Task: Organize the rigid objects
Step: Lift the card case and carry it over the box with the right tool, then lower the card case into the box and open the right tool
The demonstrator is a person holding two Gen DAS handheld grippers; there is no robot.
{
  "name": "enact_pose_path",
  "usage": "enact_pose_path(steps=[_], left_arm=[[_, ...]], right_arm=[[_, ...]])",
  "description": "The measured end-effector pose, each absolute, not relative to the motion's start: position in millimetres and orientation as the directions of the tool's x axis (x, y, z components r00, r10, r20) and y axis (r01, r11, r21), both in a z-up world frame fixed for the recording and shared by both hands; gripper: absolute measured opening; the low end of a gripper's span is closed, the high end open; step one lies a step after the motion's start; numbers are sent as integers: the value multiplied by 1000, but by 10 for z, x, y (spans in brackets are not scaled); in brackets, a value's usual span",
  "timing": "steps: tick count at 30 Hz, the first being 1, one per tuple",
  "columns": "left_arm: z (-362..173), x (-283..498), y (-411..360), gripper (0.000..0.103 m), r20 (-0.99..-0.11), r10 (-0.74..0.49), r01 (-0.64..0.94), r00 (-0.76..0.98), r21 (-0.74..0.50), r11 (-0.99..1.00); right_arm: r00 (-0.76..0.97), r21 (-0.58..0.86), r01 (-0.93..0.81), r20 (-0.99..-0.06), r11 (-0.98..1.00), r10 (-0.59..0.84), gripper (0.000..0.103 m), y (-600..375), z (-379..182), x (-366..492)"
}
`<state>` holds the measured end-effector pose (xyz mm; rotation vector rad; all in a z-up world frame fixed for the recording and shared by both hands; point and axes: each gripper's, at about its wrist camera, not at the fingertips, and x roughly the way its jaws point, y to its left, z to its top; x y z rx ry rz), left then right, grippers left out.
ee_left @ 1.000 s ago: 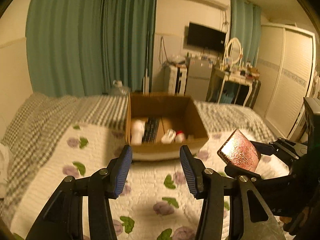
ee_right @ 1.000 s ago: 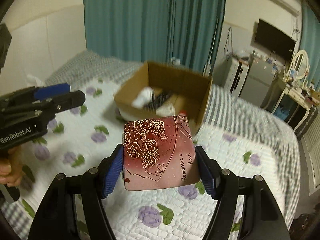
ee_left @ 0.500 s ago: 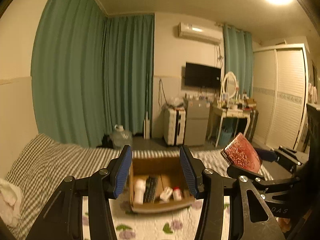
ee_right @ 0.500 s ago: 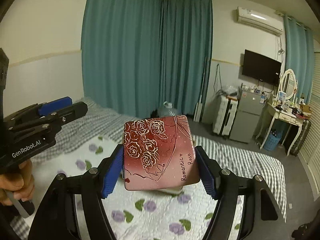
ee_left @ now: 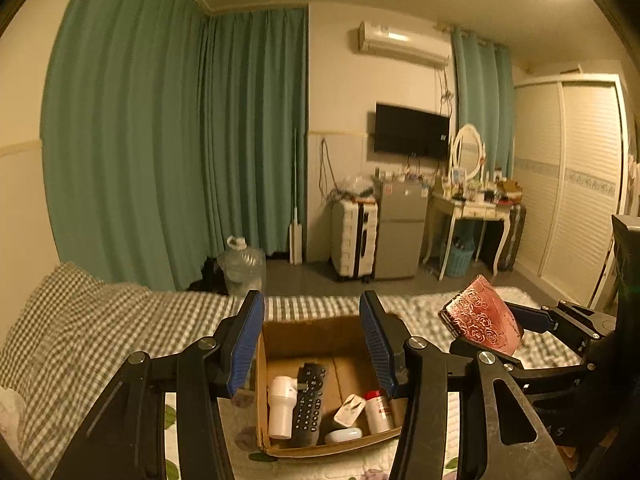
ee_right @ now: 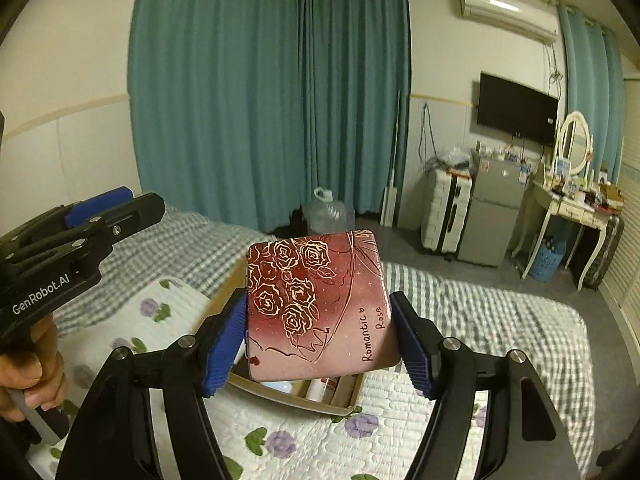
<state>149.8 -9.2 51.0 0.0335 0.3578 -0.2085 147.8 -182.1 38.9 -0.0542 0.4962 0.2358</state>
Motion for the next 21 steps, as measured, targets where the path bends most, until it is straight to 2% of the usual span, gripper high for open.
enact_pose_path(steps=[10, 21], left_arm=[[-373, 2195, -139, 51, -514, -166, 184, 841, -16, 983], [-779, 2436, -159, 51, -602, -159, 183, 782, -23, 983]], right_arm=[[759, 28, -262, -611, 965, 225, 69, -1724, -533, 2266], [692, 1, -281, -692, 960, 204, 69, -1564, -1164, 2665]])
